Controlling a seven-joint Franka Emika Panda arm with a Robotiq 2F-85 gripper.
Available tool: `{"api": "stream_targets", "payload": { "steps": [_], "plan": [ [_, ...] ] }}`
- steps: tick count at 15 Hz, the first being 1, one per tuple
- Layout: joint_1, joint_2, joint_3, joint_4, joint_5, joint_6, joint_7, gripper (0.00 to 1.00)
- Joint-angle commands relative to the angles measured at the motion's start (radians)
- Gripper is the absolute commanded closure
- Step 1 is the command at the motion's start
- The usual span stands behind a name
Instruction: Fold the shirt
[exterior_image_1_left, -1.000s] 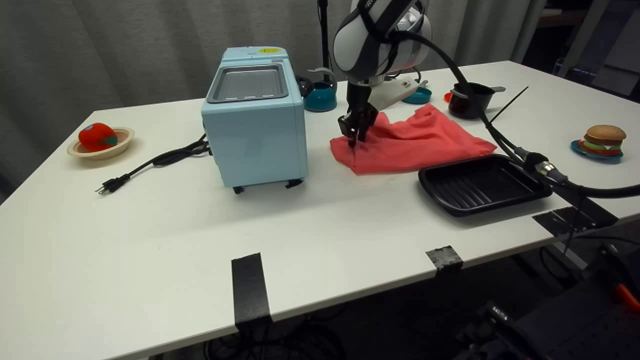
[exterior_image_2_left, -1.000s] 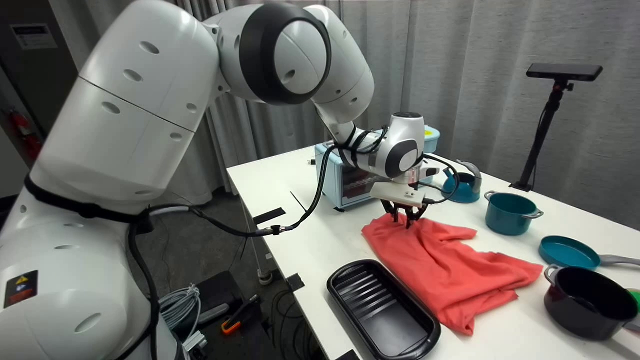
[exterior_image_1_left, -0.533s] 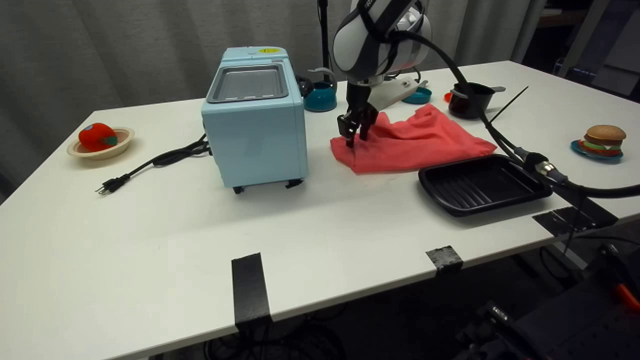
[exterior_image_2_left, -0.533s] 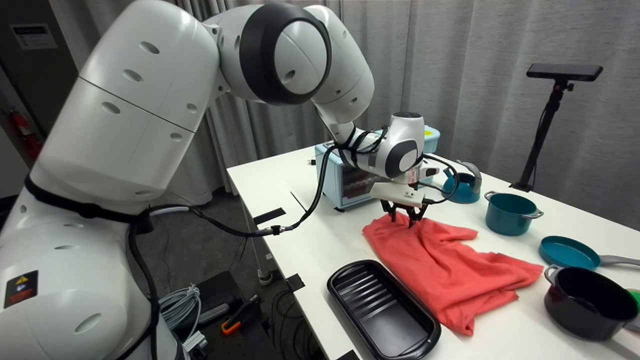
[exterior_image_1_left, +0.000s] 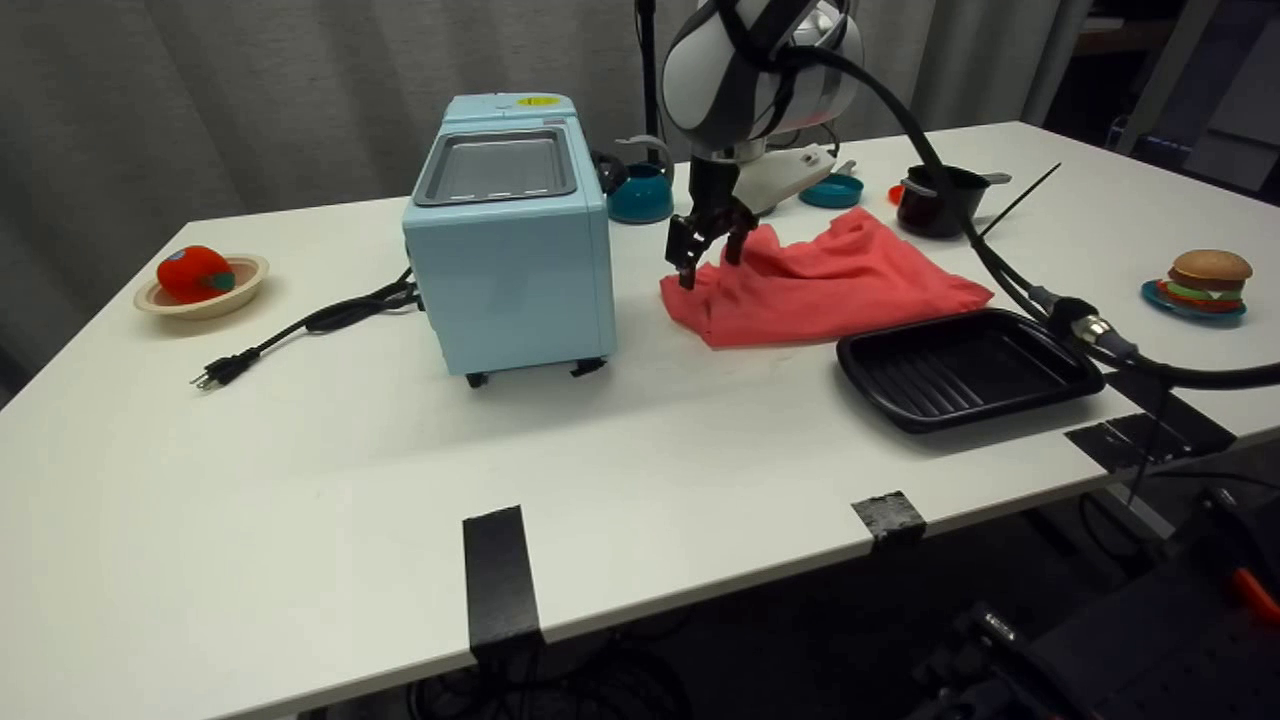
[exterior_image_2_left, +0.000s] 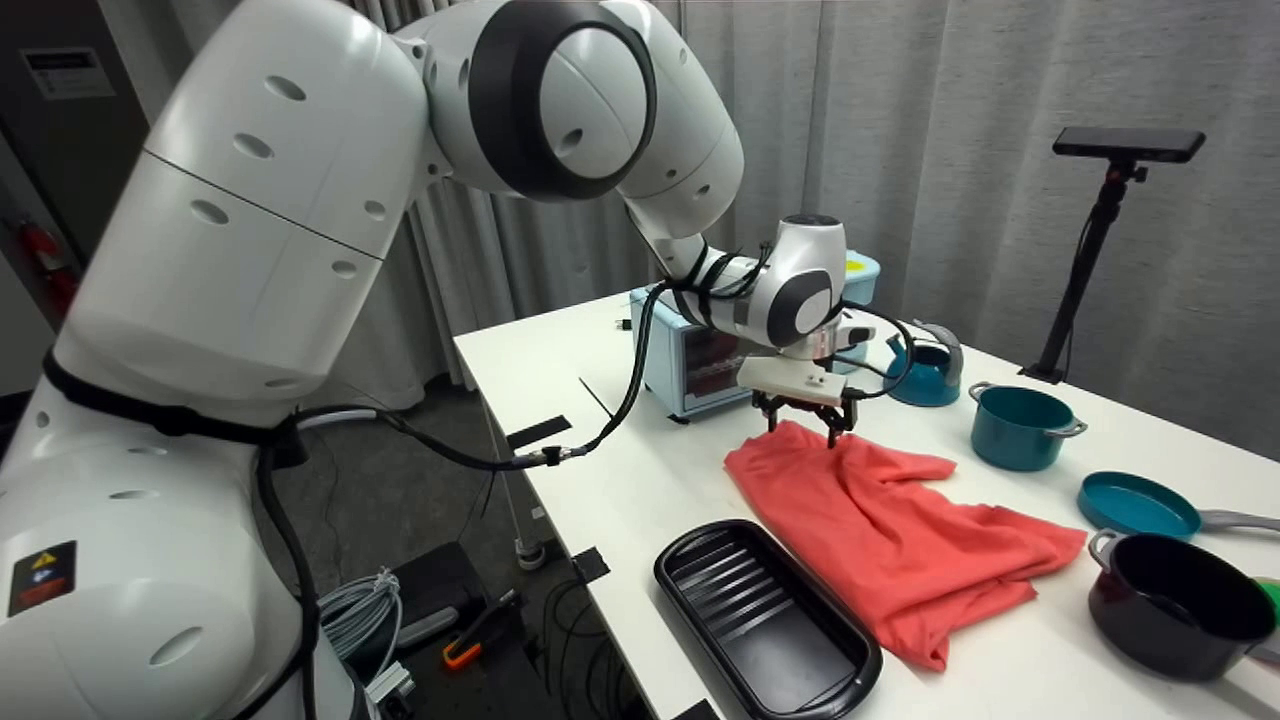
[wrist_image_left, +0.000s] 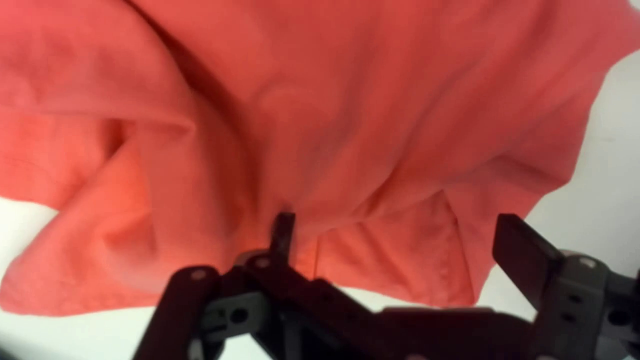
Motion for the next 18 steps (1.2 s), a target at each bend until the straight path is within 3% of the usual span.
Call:
{"api": "stream_targets", "payload": {
  "steps": [1, 7, 8, 9, 18],
  "plan": [
    [0.001, -0.029, 0.021, -0.092, -0.014, 0.014, -0.011, 0.0],
    [0.008, -0.016, 0.049, -0.187, -0.024, 0.153, -0.018, 0.0],
    [0.009, -0.014, 0.049, -0.194, -0.026, 0.174, -0.016, 0.08],
    [0.009, -0.014, 0.049, -0.203, -0.027, 0.194, -0.015, 0.28],
    [-0.004, -0.061, 0.061, -0.218, -0.011, 0.212, -0.008, 0.95]
  ]
}}
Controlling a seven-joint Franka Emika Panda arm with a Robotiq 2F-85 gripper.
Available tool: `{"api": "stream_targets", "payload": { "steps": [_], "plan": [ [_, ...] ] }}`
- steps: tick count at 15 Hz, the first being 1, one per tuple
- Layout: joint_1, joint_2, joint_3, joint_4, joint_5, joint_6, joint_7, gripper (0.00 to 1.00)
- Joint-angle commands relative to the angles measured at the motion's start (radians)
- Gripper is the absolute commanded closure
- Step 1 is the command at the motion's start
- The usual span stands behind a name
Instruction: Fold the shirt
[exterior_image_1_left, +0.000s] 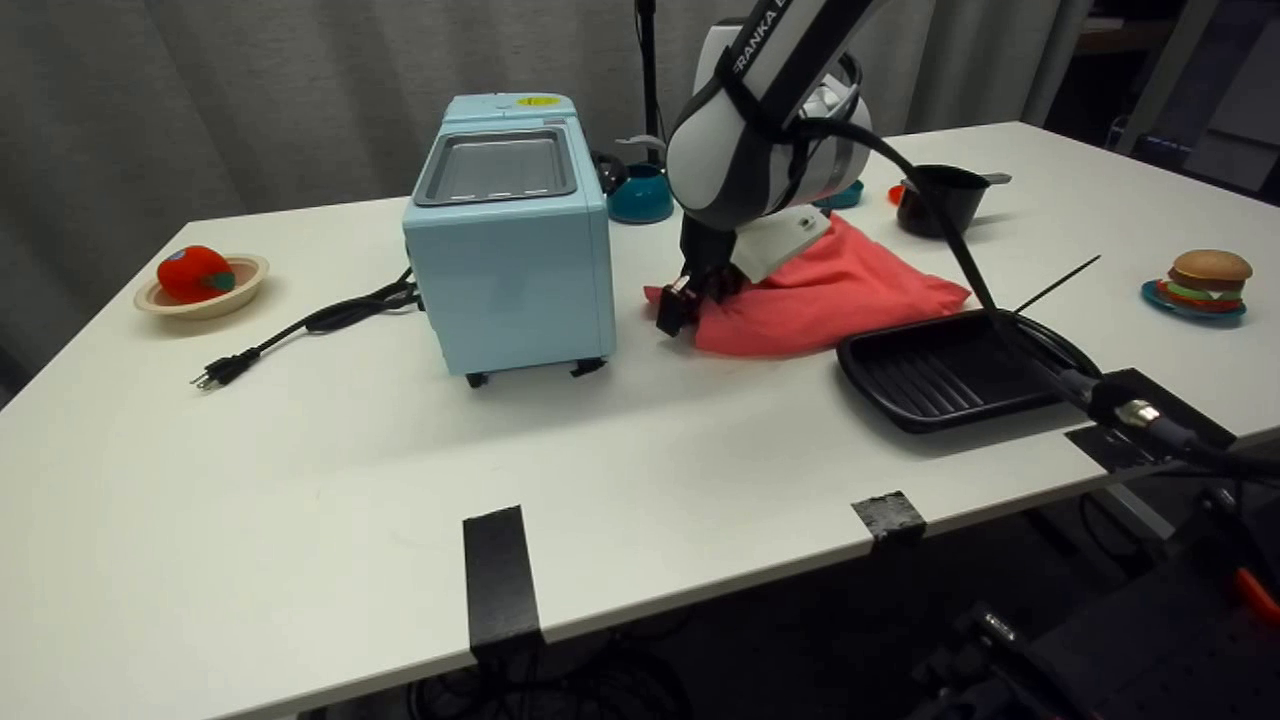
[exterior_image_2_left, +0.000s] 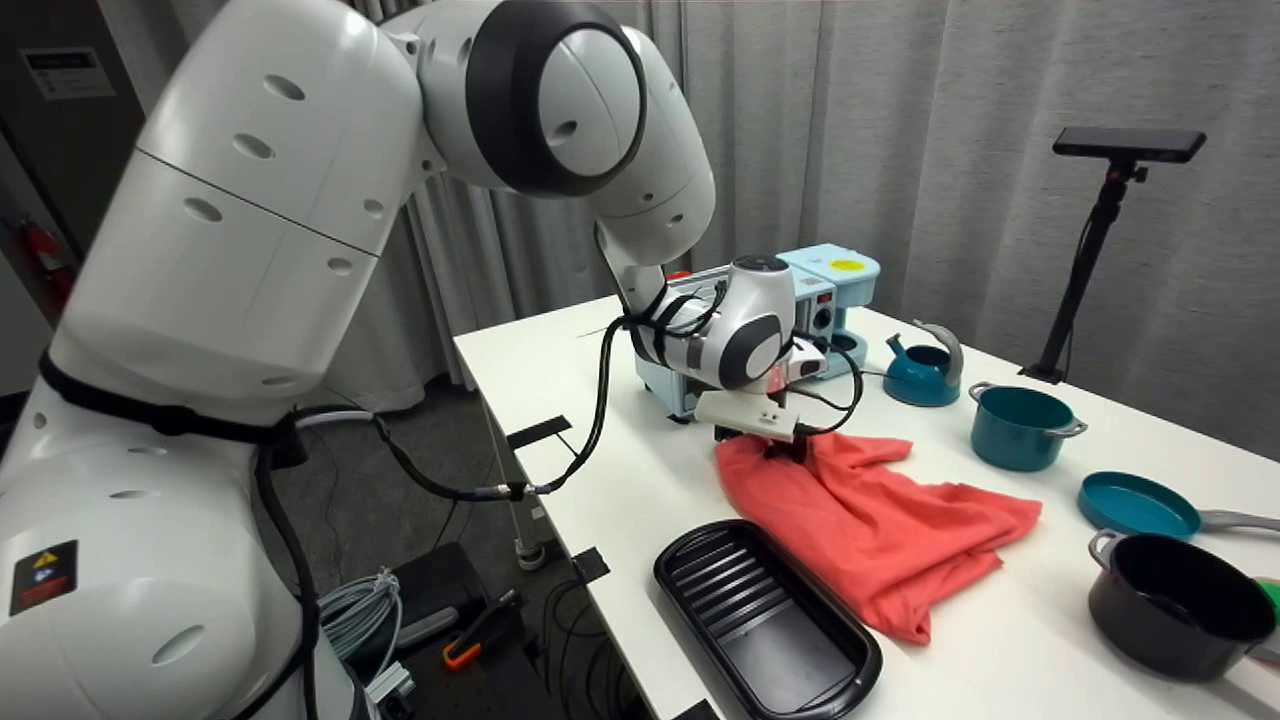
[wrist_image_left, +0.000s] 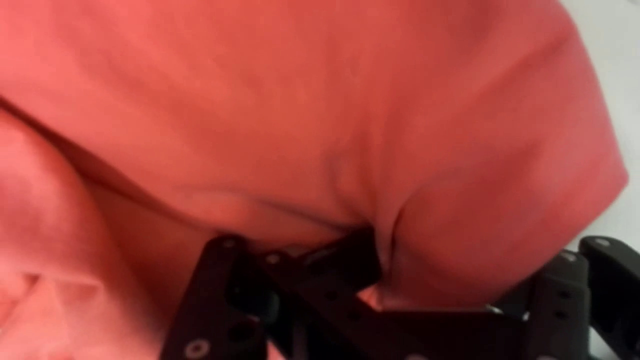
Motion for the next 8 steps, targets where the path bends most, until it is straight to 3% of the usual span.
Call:
{"api": "stream_targets", "payload": {
  "steps": [1, 8],
  "plan": [
    [-0.01, -0.063, 0.005, -0.024, -0.004, -0.014, 0.004, 1.0],
    [-0.041, -0.174, 0.002, 0.004, 0.023, -0.136, -0.001, 1.0]
  ]
}}
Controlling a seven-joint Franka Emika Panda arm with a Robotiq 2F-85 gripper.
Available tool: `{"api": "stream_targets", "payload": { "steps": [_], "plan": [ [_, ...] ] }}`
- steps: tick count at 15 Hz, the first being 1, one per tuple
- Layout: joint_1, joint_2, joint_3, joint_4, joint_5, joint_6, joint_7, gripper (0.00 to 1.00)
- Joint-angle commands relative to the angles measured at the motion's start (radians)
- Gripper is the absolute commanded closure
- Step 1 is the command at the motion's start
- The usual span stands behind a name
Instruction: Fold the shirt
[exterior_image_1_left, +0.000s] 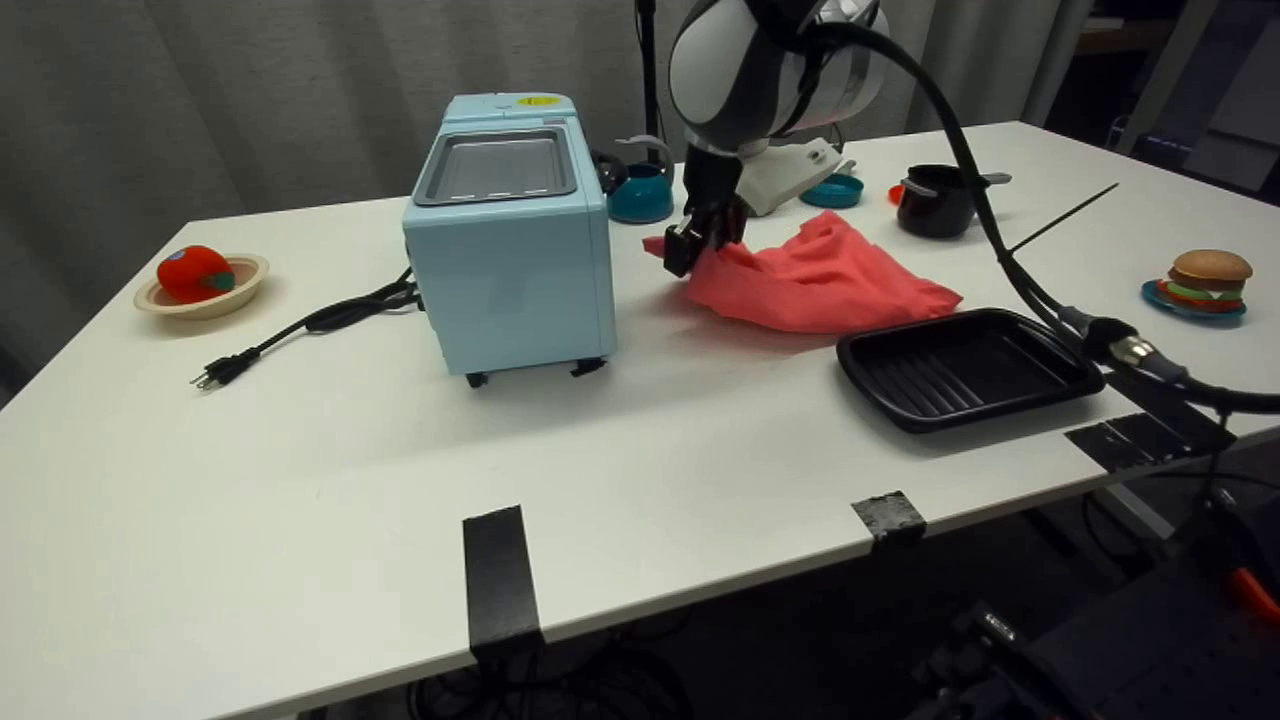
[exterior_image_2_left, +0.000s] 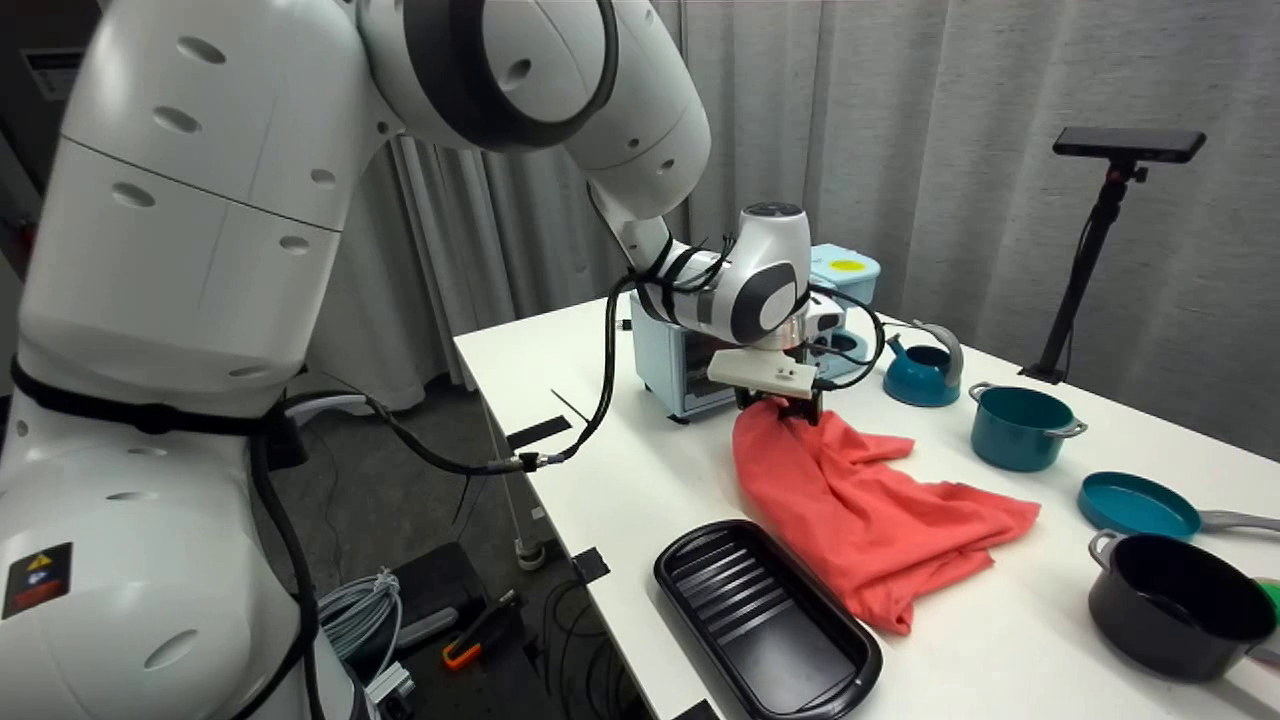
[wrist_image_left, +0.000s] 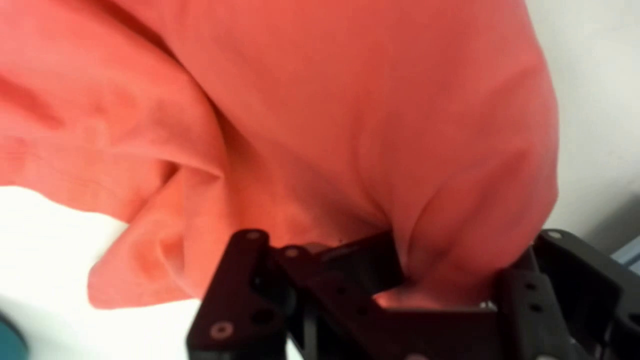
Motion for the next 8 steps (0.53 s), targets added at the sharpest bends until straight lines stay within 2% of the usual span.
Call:
{"api": "stream_targets", "payload": {
  "steps": [1, 5, 8],
  "plan": [
    [-0.029, -0.067, 0.003, 0.007, 0.028, -0.069, -0.002, 1.0],
    [-0.063, -0.098, -0.012, 0.043, 0.074, -0.09, 0.012, 1.0],
    [-0.077, -0.098, -0.05, 0.072, 0.075, -0.102, 0.042, 1.0]
  ]
}}
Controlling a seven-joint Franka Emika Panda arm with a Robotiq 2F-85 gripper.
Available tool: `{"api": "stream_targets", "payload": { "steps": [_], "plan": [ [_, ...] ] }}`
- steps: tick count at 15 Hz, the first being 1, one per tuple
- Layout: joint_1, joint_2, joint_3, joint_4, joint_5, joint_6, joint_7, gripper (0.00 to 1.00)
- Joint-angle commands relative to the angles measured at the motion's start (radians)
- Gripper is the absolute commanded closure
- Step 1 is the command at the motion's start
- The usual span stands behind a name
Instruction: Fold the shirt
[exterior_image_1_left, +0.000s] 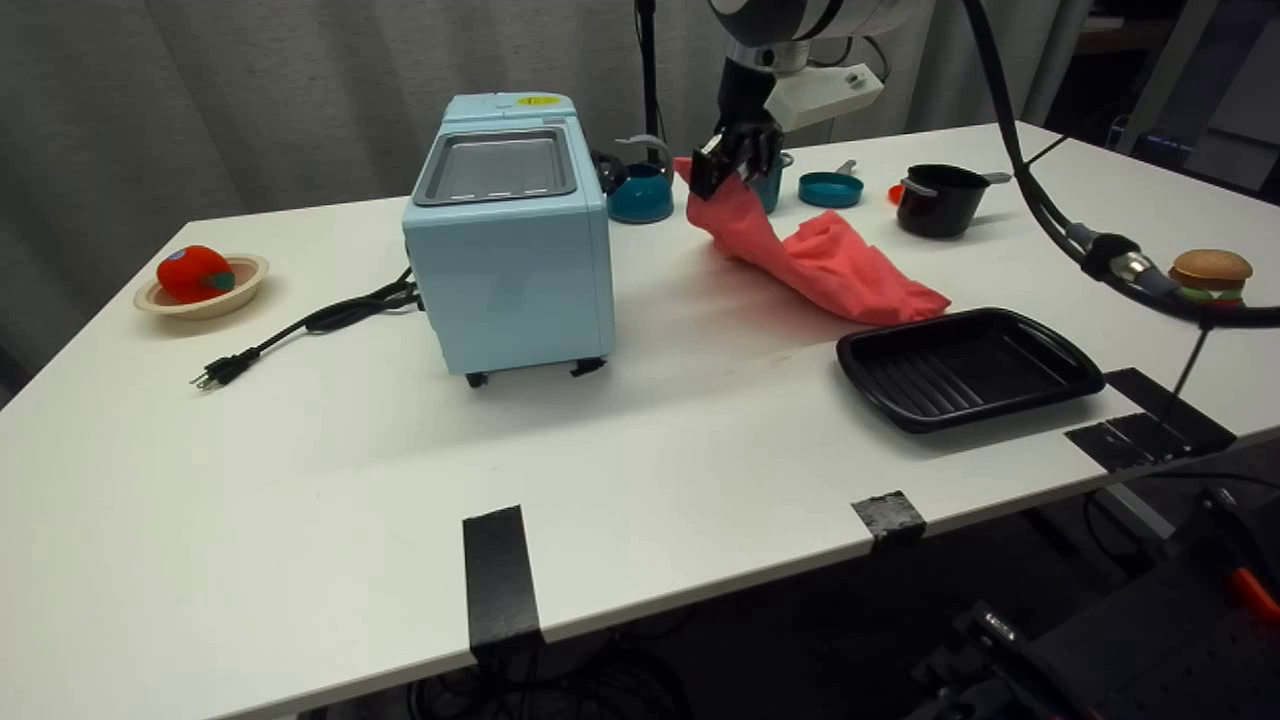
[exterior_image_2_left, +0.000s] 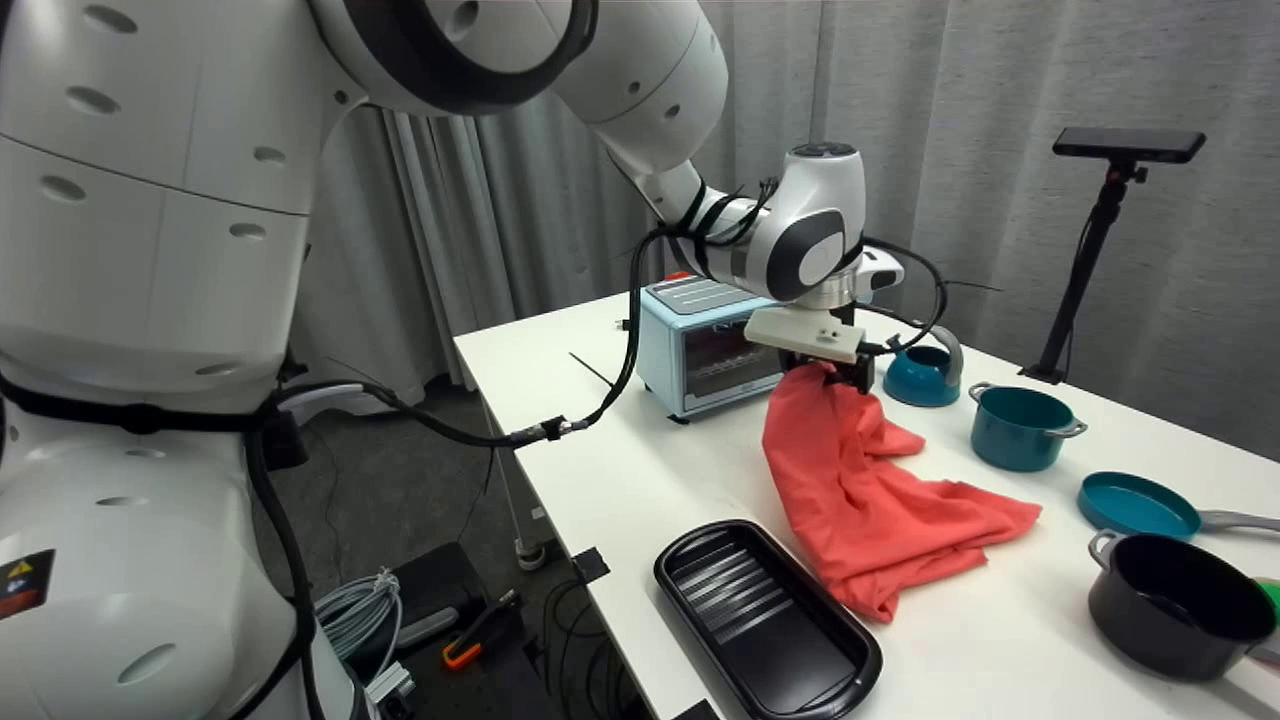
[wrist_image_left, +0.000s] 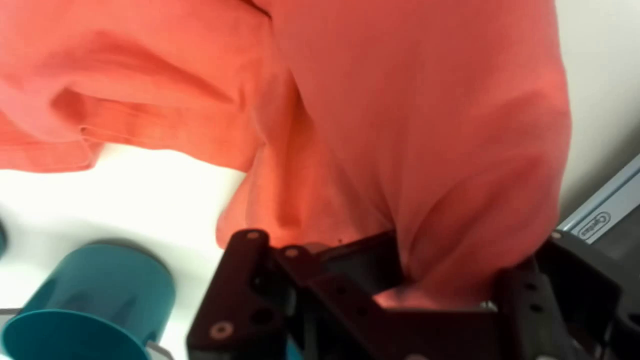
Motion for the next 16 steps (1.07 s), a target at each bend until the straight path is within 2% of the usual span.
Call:
{"api": "stream_targets", "payload": {
  "steps": [1, 8, 9, 10, 16],
  "plan": [
    [-0.011, -0.009, -0.052, 0.034, -0.004, -0.044, 0.052, 1.0],
    [0.0, 0.028, -0.201, 0.053, -0.102, -0.15, 0.195, 1.0],
    [0.006, 0.036, -0.219, 0.061, -0.124, -0.174, 0.223, 0.75],
    [0.004, 0.041, -0.226, 0.068, -0.132, -0.193, 0.238, 0.74],
    [-0.005, 0.056, -0.235, 0.116, -0.154, -0.29, 0.276, 0.29]
  ]
}}
